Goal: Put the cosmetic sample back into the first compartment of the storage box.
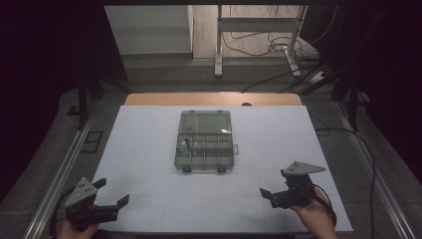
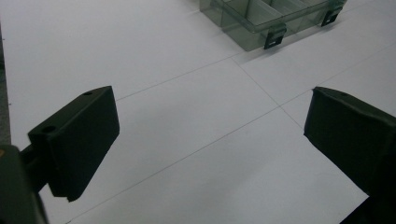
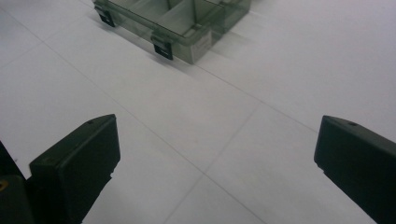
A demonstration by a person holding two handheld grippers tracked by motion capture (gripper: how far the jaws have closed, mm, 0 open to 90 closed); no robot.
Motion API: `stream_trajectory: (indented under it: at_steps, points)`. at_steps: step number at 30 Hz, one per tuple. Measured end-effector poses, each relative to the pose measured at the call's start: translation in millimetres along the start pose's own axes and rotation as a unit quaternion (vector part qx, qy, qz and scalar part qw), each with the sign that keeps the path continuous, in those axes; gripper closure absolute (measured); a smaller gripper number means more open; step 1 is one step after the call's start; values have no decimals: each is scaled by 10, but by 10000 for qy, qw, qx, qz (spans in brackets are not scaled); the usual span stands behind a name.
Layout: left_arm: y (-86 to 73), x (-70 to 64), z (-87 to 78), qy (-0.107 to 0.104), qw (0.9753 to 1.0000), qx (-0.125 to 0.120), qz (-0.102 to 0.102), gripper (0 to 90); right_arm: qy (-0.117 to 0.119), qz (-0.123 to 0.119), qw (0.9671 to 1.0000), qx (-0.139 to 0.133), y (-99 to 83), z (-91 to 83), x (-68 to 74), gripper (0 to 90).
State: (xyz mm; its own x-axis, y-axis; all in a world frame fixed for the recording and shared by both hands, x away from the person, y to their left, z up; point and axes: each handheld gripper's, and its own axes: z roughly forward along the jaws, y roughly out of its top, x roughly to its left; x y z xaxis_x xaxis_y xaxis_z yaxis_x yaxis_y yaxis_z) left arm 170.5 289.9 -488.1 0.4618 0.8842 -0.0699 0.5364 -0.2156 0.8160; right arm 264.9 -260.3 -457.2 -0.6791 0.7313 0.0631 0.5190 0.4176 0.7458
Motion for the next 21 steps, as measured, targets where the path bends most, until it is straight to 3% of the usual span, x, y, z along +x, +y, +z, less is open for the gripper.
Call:
stream_trajectory:
  at_steps: [14,18,21]
  points:
    - [-1,0,-2,-1,10000,-8,5,38,-390,356,9986,-90,-372,-190,-101,4]
    - [0,-8,0,18,10000,2,32,38,-401,455,9980,-191,-378,-206,-119,9]
    - [7,-9,8,8,10000,16,38,37,-377,442,9983,-37,-377,-175,-122,8]
